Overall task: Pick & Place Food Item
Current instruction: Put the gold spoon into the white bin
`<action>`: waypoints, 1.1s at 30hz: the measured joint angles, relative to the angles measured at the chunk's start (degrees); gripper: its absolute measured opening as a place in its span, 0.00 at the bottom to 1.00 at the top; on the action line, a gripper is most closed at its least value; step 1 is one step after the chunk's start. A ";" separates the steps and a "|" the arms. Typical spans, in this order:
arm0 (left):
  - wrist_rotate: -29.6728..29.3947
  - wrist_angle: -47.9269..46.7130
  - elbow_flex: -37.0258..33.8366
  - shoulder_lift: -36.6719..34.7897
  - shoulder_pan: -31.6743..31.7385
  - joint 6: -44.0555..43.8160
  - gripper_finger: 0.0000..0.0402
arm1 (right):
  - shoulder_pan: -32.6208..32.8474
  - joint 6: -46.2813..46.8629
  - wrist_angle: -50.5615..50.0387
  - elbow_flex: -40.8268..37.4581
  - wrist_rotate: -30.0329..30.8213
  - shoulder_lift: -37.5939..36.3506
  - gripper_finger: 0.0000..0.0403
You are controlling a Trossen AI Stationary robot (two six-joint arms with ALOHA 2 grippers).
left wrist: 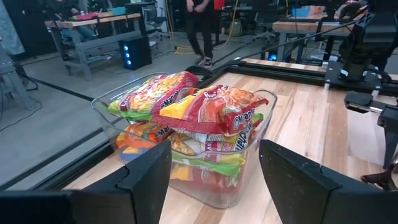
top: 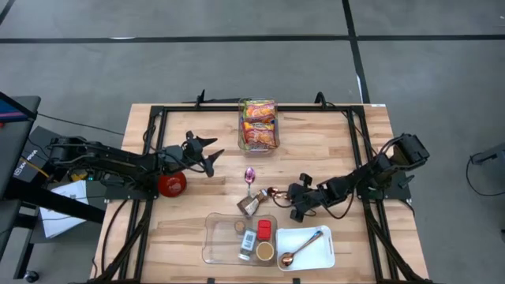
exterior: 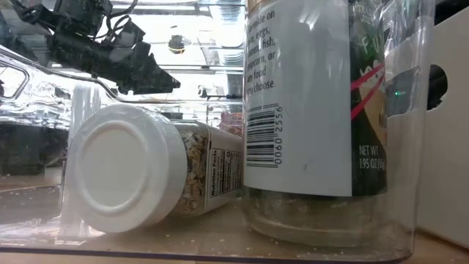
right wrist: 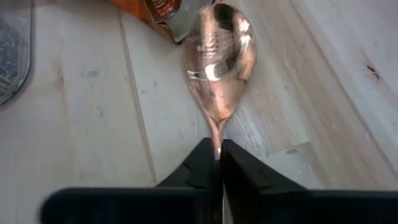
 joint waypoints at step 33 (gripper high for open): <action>0.17 -1.14 0.00 0.00 0.00 0.00 0.59 | 4.35 -12.59 -15.22 -0.30 -2.47 -33.25 0.00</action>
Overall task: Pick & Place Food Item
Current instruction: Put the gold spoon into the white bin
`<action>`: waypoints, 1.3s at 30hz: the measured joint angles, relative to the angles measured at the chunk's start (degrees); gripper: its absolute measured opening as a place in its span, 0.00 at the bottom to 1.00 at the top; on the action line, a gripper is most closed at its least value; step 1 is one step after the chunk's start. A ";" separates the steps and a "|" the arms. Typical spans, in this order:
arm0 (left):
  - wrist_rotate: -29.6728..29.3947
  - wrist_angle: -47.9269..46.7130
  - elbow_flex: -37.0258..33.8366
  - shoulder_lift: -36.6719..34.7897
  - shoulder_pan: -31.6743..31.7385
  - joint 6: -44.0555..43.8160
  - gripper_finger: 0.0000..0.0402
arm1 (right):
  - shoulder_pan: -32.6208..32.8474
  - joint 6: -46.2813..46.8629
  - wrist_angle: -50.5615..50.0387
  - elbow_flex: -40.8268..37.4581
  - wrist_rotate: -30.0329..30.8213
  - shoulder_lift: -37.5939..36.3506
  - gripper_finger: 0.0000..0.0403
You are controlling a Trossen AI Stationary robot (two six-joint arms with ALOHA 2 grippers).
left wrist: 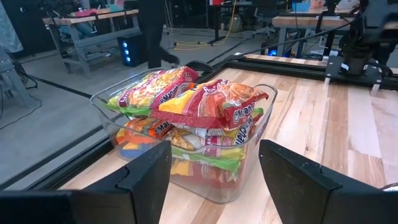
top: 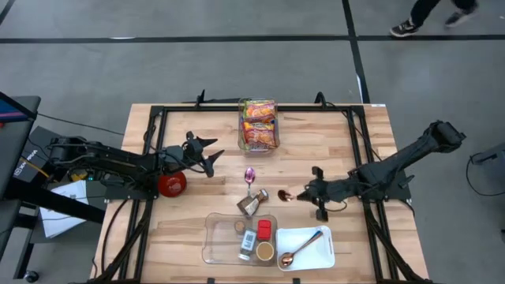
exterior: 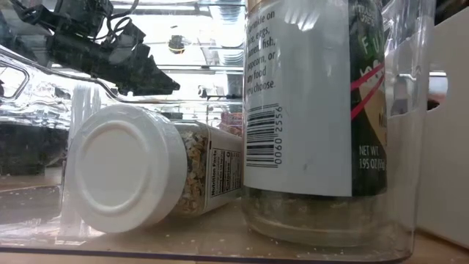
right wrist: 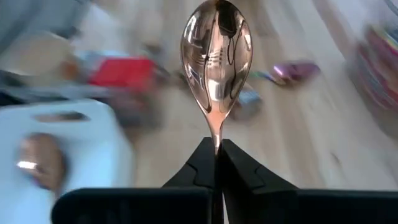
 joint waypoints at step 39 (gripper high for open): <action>0.61 4.88 0.00 0.00 0.02 0.02 0.59 | 12.74 -7.39 33.90 0.10 -23.24 18.47 0.00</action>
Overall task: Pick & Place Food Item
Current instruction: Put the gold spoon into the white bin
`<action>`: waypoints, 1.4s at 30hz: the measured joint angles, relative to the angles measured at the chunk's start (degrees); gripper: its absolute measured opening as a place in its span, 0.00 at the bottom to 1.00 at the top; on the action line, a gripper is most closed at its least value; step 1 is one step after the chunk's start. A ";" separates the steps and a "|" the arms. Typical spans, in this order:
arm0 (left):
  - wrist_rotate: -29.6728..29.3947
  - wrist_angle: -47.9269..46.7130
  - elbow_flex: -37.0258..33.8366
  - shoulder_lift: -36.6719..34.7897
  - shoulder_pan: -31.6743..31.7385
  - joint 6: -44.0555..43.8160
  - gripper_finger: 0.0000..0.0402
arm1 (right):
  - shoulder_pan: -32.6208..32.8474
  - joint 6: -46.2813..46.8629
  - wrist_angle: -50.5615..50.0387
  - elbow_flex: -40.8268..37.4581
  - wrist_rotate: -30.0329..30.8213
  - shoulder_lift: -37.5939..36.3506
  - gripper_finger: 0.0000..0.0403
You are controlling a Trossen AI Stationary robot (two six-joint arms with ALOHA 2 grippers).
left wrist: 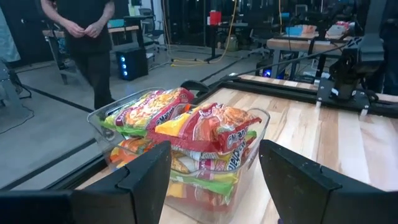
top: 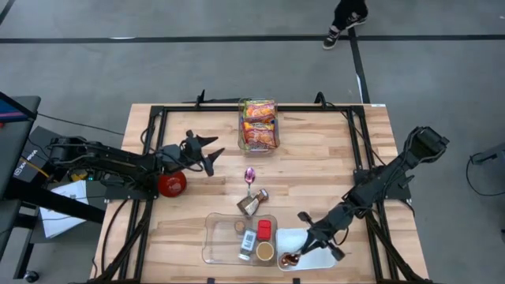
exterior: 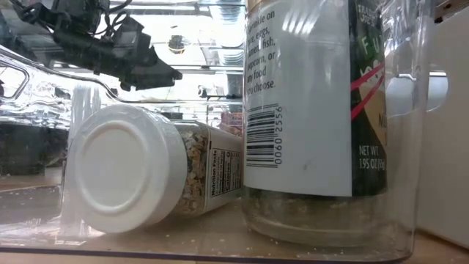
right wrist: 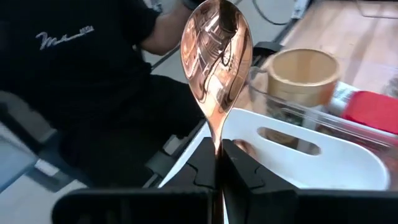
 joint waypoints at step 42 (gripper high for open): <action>5.11 2.99 0.00 0.00 0.00 0.00 0.59 | -3.85 -3.39 3.17 0.00 -11.46 10.39 0.00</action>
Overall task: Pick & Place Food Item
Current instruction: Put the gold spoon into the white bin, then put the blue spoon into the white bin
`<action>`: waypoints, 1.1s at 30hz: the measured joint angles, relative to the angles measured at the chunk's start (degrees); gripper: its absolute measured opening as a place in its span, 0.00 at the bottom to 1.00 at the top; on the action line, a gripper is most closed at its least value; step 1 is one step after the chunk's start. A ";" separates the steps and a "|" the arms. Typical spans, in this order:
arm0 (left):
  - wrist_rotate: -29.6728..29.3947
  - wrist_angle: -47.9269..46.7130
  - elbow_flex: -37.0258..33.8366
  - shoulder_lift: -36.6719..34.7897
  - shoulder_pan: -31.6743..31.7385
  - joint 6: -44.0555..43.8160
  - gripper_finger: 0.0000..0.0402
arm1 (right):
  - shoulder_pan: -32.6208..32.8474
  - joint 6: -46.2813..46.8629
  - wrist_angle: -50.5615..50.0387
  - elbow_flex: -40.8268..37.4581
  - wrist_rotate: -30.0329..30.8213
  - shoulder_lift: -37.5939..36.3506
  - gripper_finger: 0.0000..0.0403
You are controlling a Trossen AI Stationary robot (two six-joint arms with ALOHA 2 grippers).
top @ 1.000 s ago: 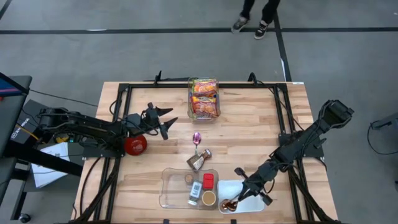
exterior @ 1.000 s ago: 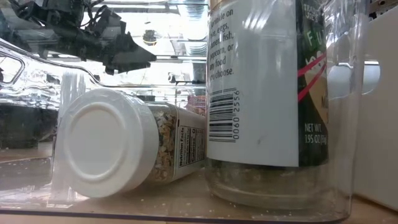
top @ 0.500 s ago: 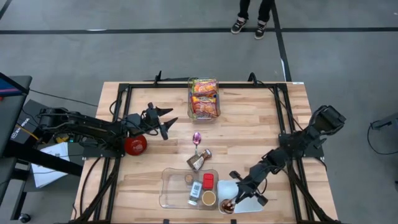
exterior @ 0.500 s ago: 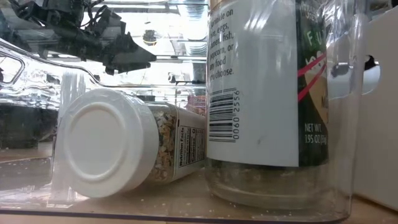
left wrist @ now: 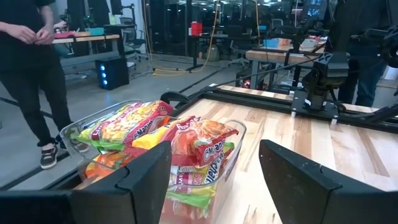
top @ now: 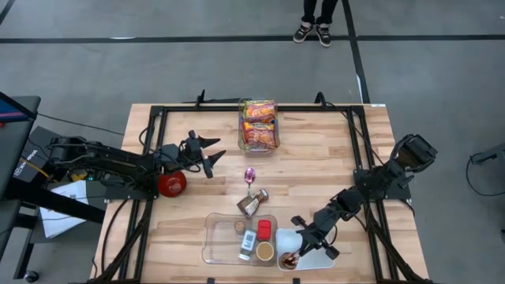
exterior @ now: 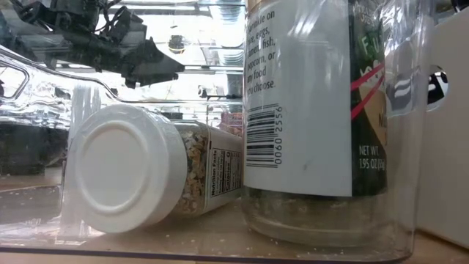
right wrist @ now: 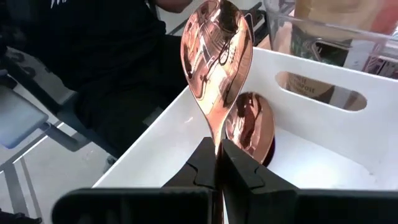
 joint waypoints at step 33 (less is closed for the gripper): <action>0.00 -0.33 0.00 0.00 -0.63 0.00 0.59 | -1.71 3.91 2.35 -0.98 0.28 -0.02 0.19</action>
